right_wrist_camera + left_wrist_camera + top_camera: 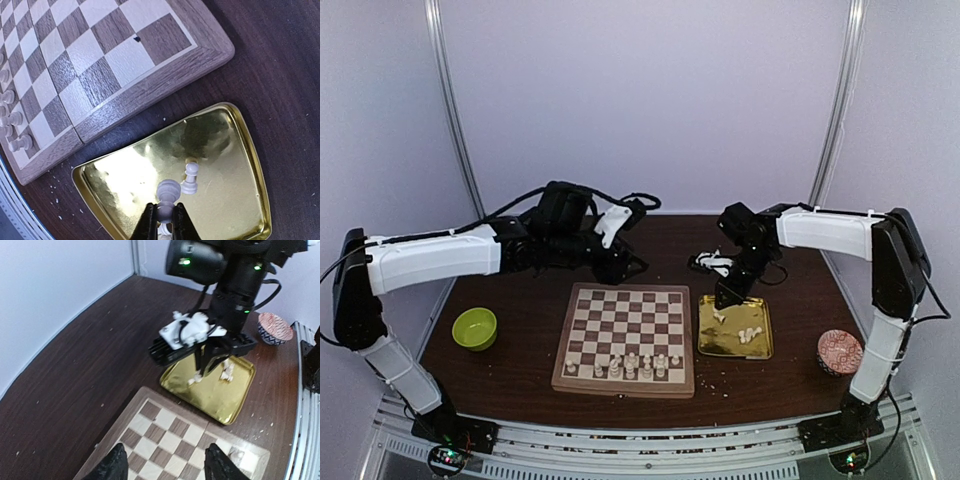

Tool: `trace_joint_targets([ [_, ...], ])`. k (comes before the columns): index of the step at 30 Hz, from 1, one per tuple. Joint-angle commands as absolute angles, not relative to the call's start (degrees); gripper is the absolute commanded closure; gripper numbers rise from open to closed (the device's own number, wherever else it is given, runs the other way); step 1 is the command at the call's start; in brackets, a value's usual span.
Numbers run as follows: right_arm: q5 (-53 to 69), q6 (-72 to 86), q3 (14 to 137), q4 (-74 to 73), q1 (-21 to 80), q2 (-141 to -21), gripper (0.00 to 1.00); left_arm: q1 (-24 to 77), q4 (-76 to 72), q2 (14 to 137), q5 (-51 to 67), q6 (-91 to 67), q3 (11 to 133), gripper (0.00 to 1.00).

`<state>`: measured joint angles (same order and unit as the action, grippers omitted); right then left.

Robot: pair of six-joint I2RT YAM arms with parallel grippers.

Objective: Set up the chess pieces on the board
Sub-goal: Pick up the pawn from the storage box, then place the pawn on the chessboard.

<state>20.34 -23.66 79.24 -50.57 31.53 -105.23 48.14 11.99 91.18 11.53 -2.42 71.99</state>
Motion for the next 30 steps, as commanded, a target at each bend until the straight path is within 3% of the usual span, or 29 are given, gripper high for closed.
trace_joint_targets([
  [1,22.53,-22.43,79.94,-51.4,30.7,-101.42,0.99,52.87,-5.48,94.47,7.27,-6.87,70.26,0.47],
  [9,23.74,-23.31,79.95,-52.57,29.95,-98.13,0.98,54.4,-16.42,100.24,5.06,-13.79,71.77,0.47],
  [19,23.83,-26.67,83.33,-56.47,33.22,-93.36,0.97,52.15,6.4,87.01,-5.28,-3.81,75.31,0.42],
  [30,14.63,-30.34,95.13,-63.63,48.61,-103.0,0.97,35.5,15.81,80.19,-9.04,-2.16,75.97,0.34],
])
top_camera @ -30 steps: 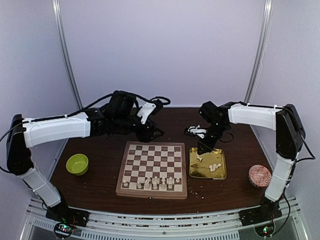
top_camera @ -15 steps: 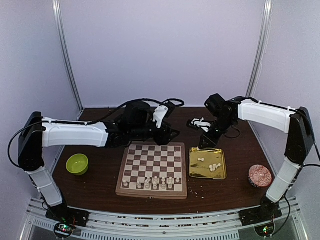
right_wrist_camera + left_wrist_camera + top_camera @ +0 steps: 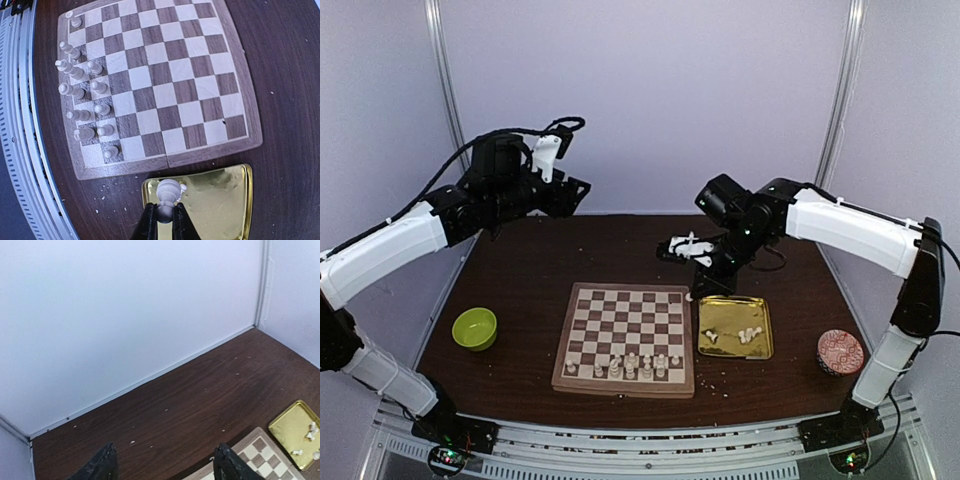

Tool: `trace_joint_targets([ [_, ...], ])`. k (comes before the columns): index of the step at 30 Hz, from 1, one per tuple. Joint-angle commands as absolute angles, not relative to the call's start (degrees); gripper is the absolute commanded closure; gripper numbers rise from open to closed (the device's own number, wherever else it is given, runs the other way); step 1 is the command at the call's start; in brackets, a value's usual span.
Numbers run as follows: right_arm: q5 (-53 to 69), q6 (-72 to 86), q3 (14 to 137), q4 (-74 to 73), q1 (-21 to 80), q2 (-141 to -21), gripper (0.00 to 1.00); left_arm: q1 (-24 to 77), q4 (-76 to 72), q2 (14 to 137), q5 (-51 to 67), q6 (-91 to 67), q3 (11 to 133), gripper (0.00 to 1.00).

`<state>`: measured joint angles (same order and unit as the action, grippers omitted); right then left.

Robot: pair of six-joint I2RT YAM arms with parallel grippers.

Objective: Set up the chess pieces on the board
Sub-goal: Place the pawn on the chessboard.

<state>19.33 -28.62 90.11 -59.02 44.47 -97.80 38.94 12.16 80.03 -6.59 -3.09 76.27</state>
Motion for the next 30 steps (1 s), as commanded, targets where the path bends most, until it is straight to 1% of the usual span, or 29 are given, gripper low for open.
trace_joint_targets([
  [1,14.19,-30.21,96.98,-64.26,49.68,-104.52,0.97,34.58,15.74,79.81,-8.95,-2.25,75.63,0.34],
  [5,13.26,-28.88,105.74,-66.61,53.6,-111.93,0.97,32.49,16.37,77.43,-7.16,-2.8,74.43,0.33],
  [8,11.11,-28.53,115.11,-70.28,55.86,-119.6,0.97,32.51,14.79,74.7,-6.75,-1.74,72.09,0.32],
  [11,9.26,-27.75,124.17,-72.96,56.96,-127.19,0.98,32.45,14.74,73.02,-6.43,-0.56,71.46,0.31],
  [15,7.64,-27.02,131.35,-75.62,57.35,-134.87,0.97,32.52,14.81,71.34,-7.7,-0.33,71.17,0.31],
  [18,6.59,-27.22,131.17,-75.58,57.42,-137.0,0.97,32.48,14.95,70.55,-7.43,0.24,71.1,0.31],
  [24,5.98,-27.16,128.59,-73.85,57.4,-136.84,0.96,32.48,15.2,69.88,-5.82,0.52,71.28,0.31],
  [30,6.52,-26.66,128.67,-73.69,57.43,-137.23,0.83,32.44,15.29,70.42,-5.47,0.55,71.28,0.31],
])
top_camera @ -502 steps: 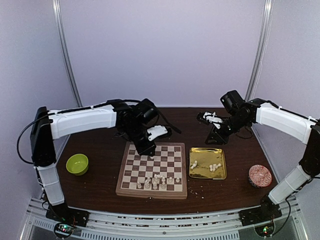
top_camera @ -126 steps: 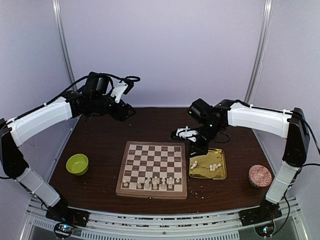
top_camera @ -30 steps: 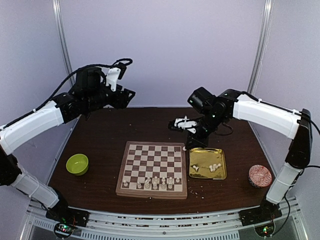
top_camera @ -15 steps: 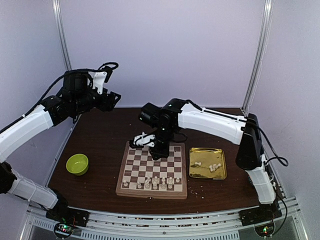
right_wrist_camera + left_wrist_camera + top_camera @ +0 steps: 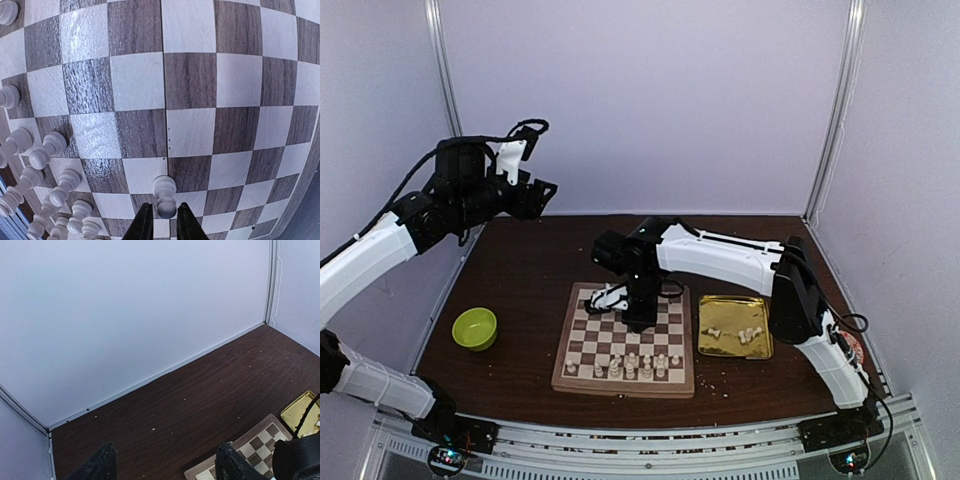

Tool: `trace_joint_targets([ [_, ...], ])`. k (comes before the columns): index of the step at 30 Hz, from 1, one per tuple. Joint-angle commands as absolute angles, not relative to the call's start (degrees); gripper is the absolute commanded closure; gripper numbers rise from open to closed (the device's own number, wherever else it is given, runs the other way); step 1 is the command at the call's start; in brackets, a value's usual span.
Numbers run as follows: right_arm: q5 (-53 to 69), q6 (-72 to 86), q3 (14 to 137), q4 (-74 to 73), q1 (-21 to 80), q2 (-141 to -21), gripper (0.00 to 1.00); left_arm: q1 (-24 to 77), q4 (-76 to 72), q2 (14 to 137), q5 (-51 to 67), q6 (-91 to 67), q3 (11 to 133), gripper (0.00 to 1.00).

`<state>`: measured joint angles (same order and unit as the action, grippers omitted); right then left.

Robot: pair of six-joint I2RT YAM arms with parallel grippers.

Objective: Set up the chess pieces on the board
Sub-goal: Place the pawn on the chessboard.

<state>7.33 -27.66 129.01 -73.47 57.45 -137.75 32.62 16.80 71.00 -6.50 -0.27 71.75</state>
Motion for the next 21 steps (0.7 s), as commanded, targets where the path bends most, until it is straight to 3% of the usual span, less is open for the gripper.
trace_joint_targets([
  [1,6.73,-26.63,128.67,-73.76,57.39,-136.97,0.81,32.49,15.29,70.55,-5.46,0.66,71.28,0.31],
  [9,11.36,-26.38,123.75,-75.43,53.68,-126.02,0.77,32.43,15.96,73.83,-2.64,0.68,71.55,0.32],
  [12,13.75,-25.76,112.33,-71.37,48.76,-116.42,0.78,32.47,21.57,77.98,1.19,0.83,75.1,0.32],
  [15,17.24,-25.46,100.51,-65.35,42.74,-106.29,0.78,33.9,27.7,83.69,4.79,1.31,80.0,0.4],
  [21,21.39,-25.51,80.24,-52.6,33.01,-90.04,0.79,43.97,38.46,95.25,2.17,9.03,86.67,0.42],
])
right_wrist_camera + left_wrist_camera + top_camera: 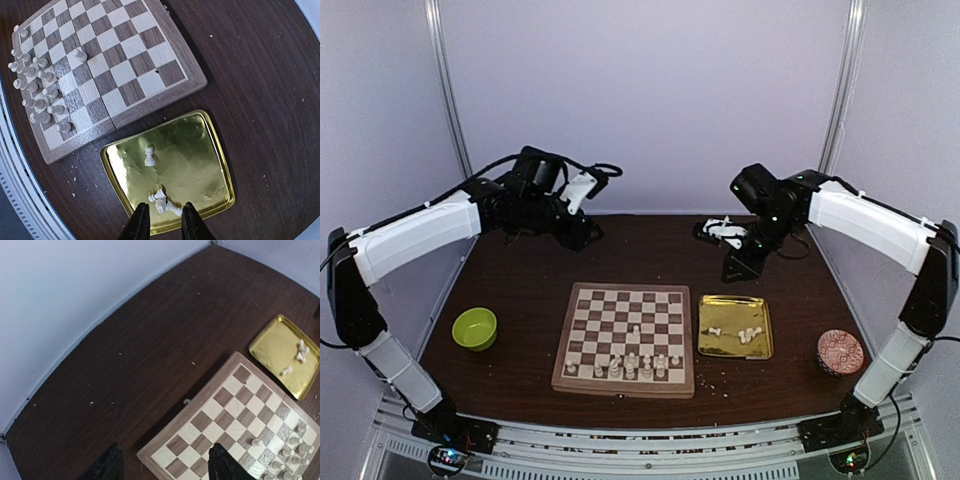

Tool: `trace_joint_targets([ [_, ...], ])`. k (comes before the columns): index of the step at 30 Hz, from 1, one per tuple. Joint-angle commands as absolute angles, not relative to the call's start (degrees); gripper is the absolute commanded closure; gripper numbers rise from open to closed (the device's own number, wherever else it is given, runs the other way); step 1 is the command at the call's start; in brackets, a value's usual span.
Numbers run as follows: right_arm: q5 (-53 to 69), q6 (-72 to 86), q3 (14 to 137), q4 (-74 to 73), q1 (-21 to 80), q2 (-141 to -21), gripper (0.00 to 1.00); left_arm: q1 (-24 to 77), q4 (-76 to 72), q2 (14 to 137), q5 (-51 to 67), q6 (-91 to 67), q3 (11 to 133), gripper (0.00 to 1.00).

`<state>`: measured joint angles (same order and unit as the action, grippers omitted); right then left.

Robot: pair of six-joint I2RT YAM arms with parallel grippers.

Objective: Set up the chess pieces on the board
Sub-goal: Place the pawn on the chessboard, then pick up the pawn from the chessboard.

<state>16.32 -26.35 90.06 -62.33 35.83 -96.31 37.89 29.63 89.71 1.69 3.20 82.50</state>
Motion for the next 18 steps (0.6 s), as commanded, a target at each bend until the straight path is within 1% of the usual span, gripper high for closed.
trace_joint_targets([
  [1,22.72,-24.93,77.29,-50.33,31.92,-87.99,0.79,45.07,40.28,97.6,1.88,9.88,87.73,0.43],
  [3,24.66,-23.71,72.14,-44.99,30.38,-84.57,0.78,46.46,43.37,101.57,3.63,10.1,90.04,0.45],
  [5,22.81,-24.26,70.06,-43.5,30.09,-83.5,0.78,47.32,45.39,104.26,6.1,9.99,91.04,0.46],
  [7,20.25,-23.97,69.54,-42.42,29.98,-83.71,0.78,47.86,46.72,106.28,8.93,9.65,91.66,0.46],
  [11,21.86,-24.96,70.55,-43.82,29.93,-85.74,0.78,48.57,48.76,110.49,13.17,8.46,92.82,0.46],
  [18,21.9,-26.08,70.49,-44.26,29.9,-86.21,0.78,49.9,48.96,114.31,13.79,8.28,94.12,0.47],
])
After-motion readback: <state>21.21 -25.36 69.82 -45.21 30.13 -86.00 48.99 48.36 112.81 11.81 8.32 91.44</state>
